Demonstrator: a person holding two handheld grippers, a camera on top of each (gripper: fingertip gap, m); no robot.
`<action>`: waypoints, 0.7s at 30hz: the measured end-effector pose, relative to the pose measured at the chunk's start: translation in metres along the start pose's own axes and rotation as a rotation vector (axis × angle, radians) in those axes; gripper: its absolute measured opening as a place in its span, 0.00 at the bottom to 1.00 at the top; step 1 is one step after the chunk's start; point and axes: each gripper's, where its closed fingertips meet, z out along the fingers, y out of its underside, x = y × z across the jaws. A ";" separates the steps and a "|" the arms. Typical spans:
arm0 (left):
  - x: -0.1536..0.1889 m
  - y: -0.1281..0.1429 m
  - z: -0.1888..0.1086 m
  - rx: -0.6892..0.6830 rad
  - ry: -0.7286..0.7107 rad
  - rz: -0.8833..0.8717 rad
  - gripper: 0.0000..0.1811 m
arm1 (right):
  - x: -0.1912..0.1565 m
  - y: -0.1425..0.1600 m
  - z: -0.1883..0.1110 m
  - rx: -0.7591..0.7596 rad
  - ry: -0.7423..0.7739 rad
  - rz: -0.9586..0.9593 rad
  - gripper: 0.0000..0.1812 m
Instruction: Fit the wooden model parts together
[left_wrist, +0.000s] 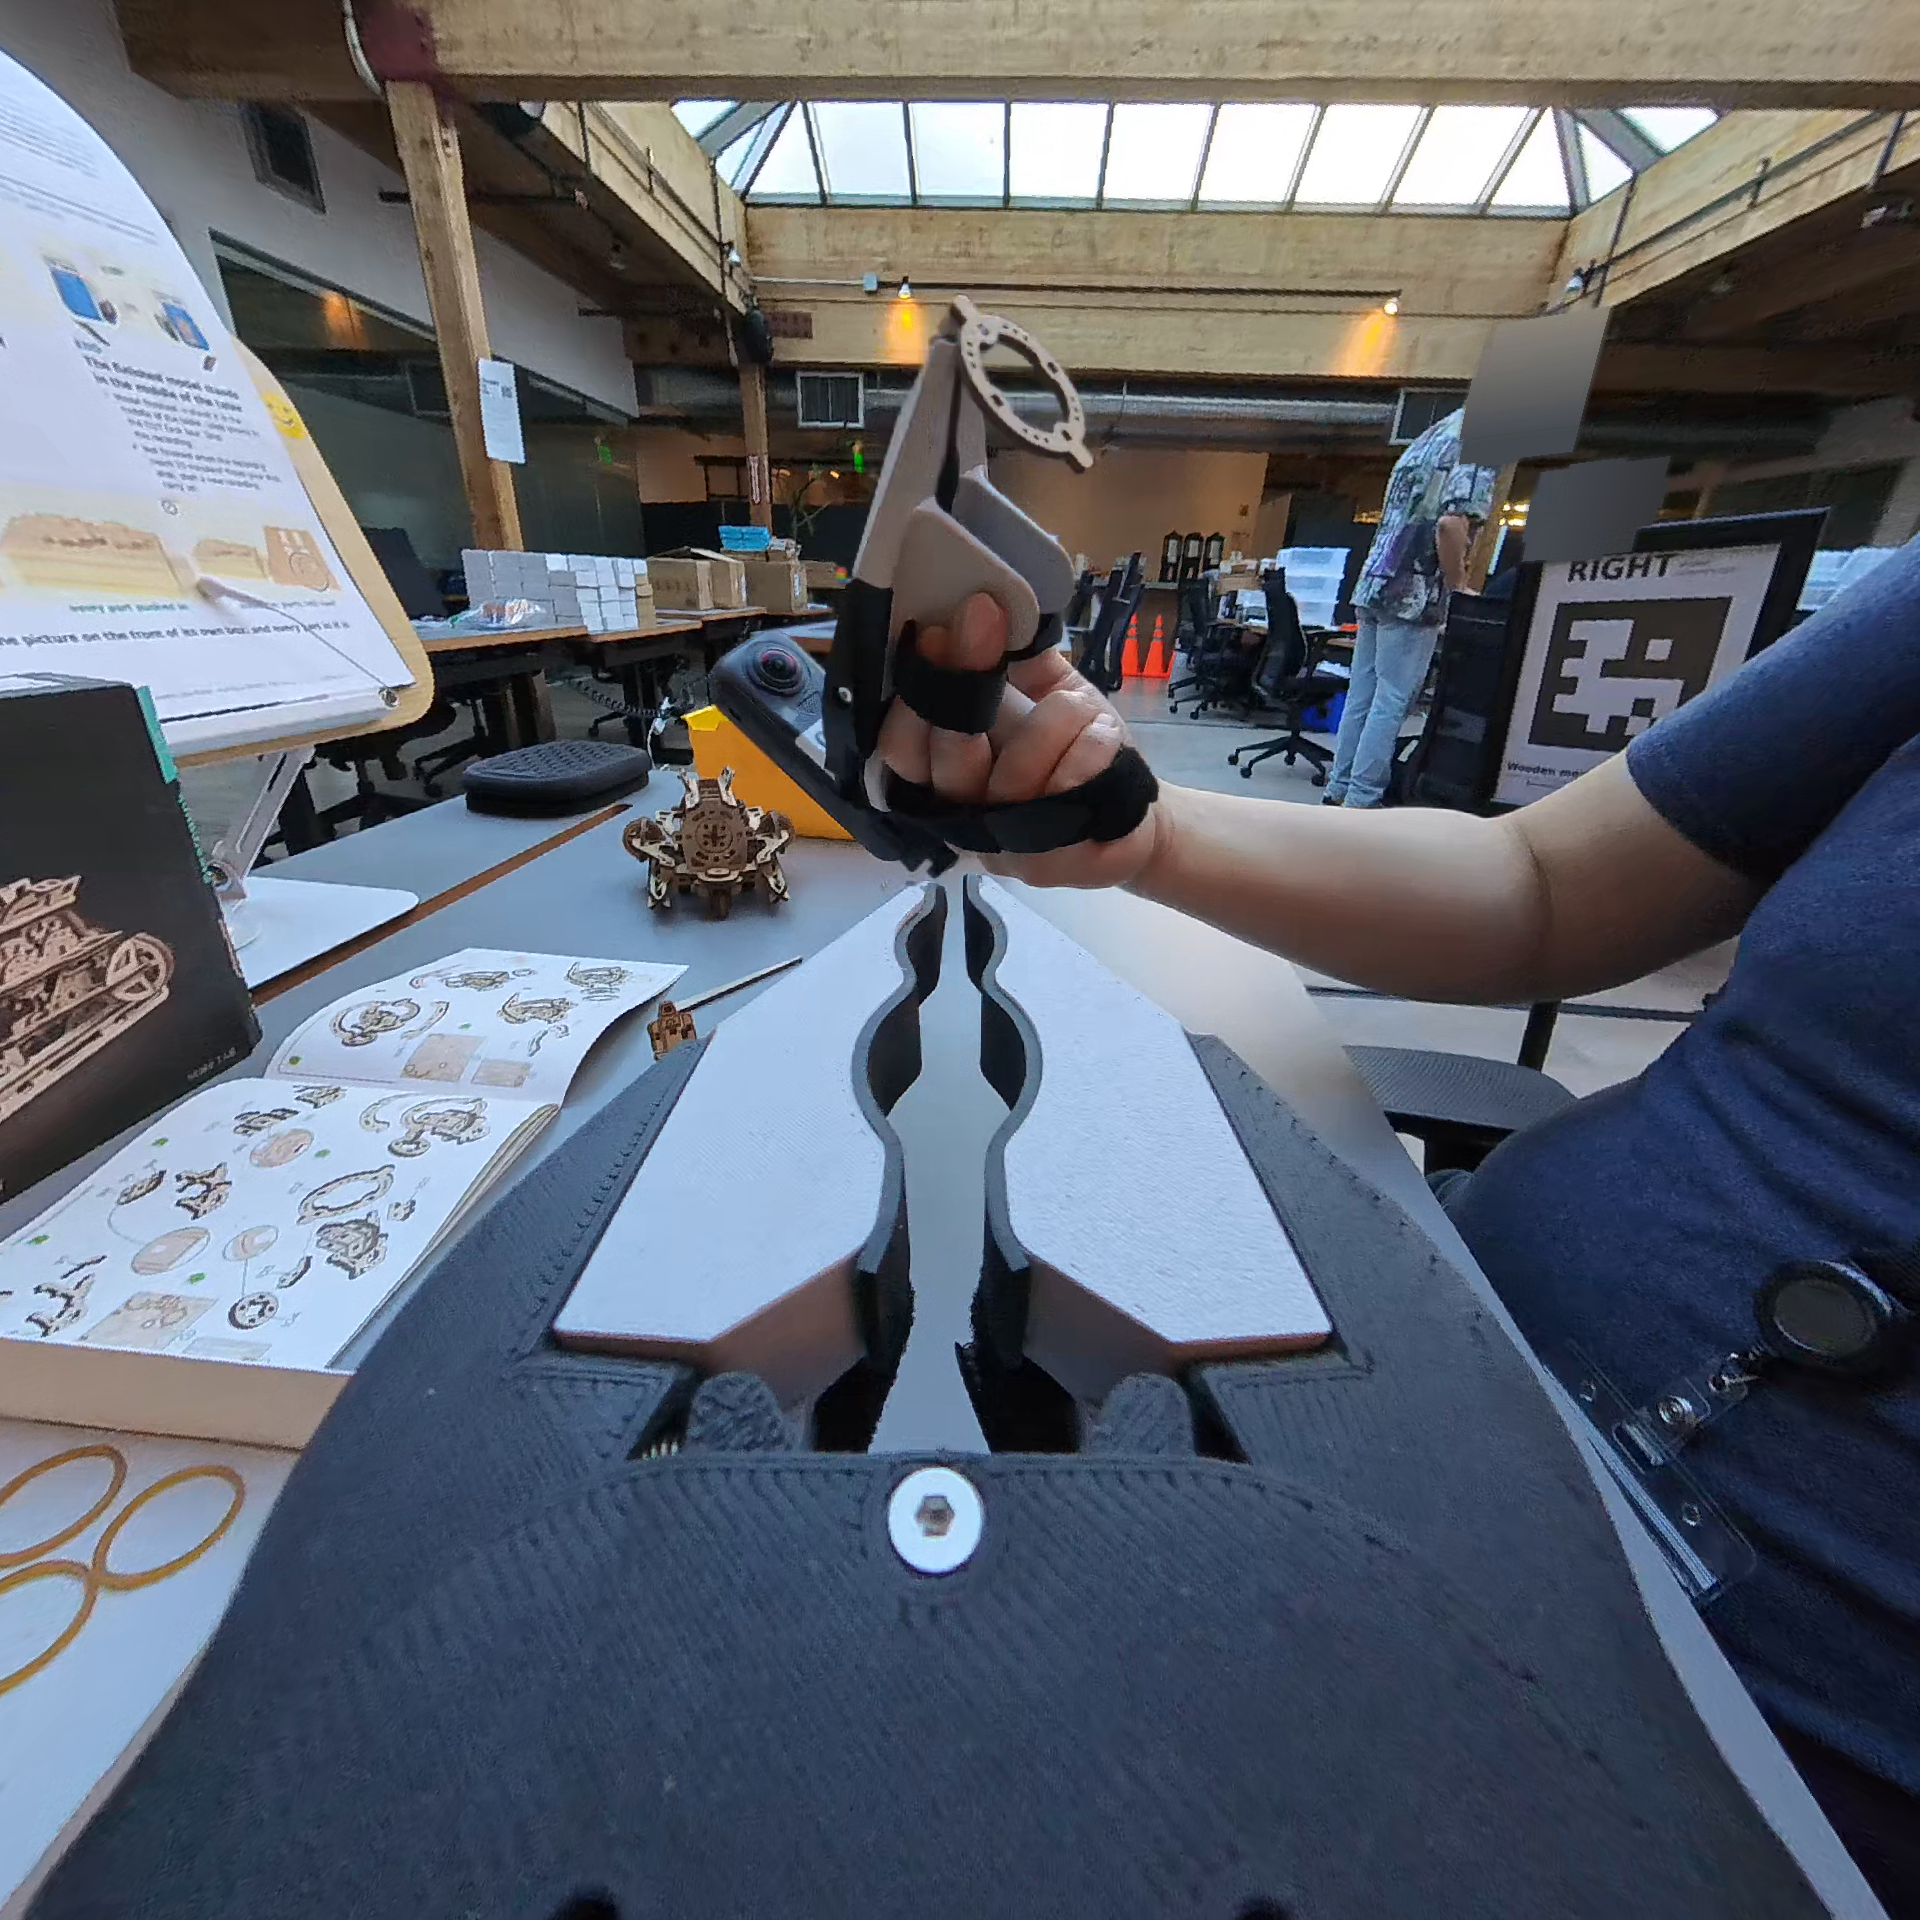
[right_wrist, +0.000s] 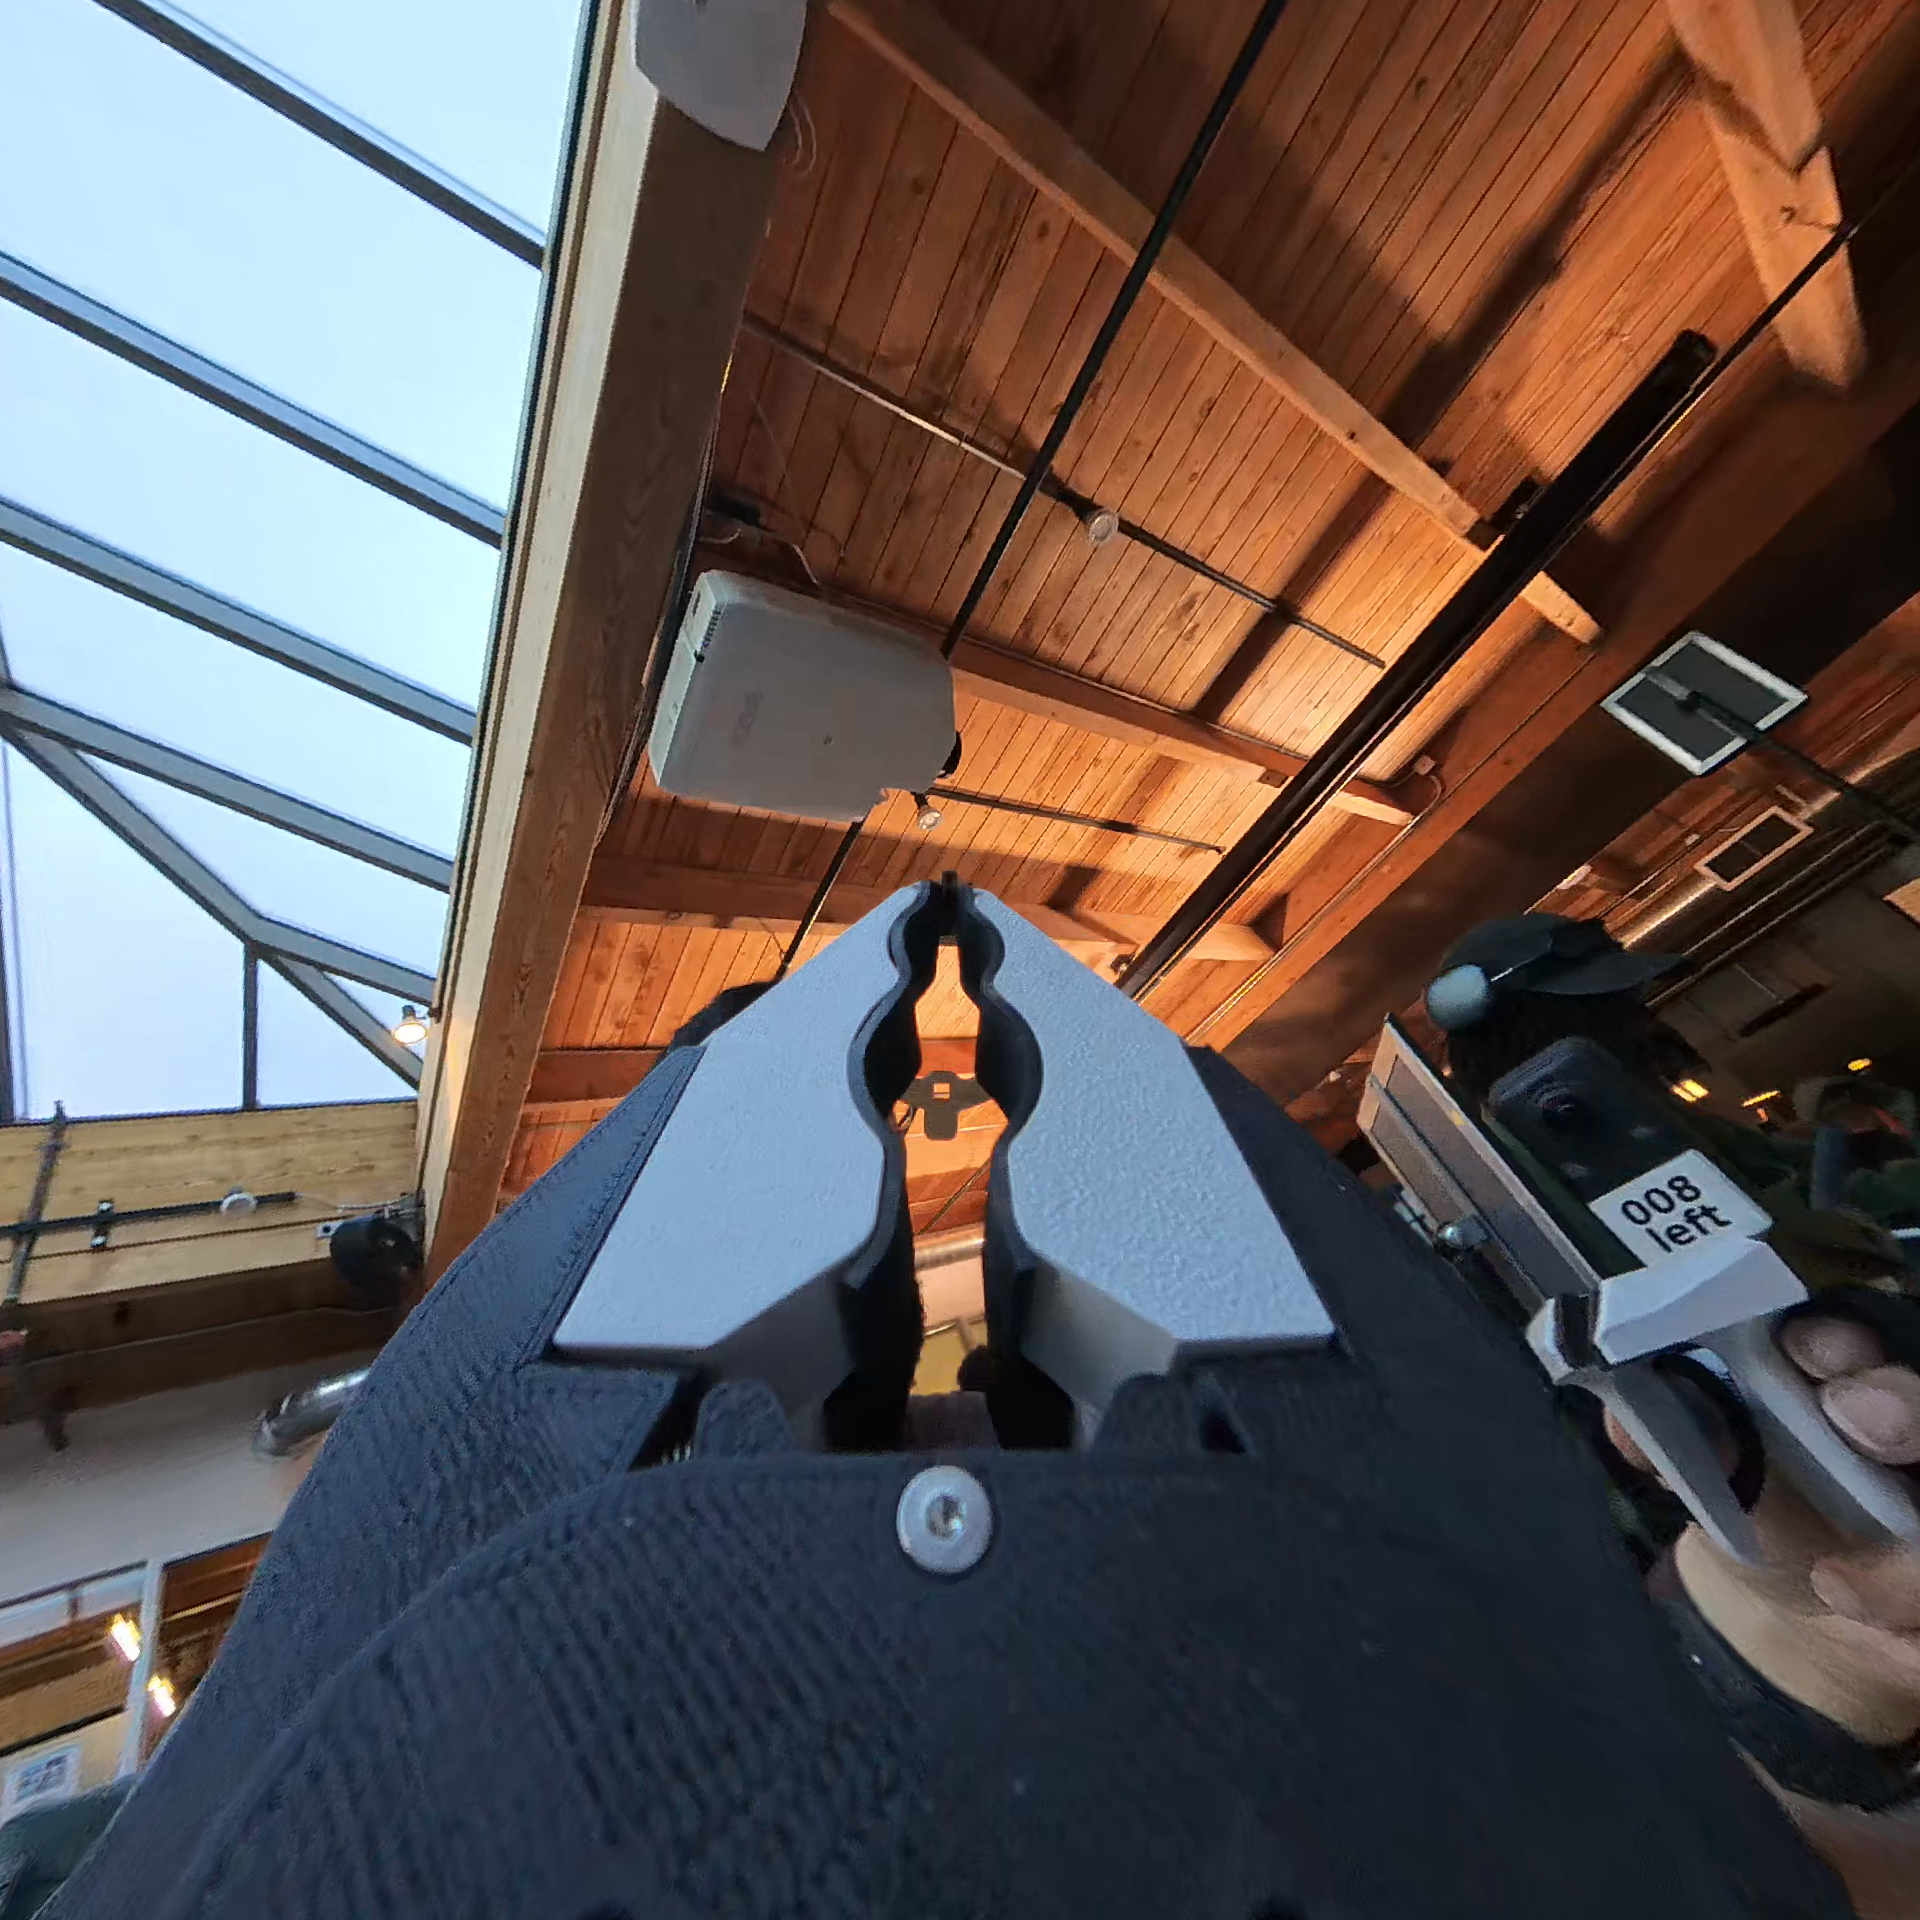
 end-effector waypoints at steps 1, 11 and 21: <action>0.001 -0.002 -0.001 0.011 0.004 0.000 0.01 | -0.002 0.004 0.004 -0.013 -0.011 0.004 0.01; 0.006 -0.009 -0.003 0.044 0.031 -0.001 0.00 | -0.020 0.034 0.026 -0.126 -0.086 0.040 0.01; 0.011 -0.007 0.000 0.035 0.054 0.003 0.00 | -0.026 0.053 0.034 -0.191 -0.070 0.067 0.01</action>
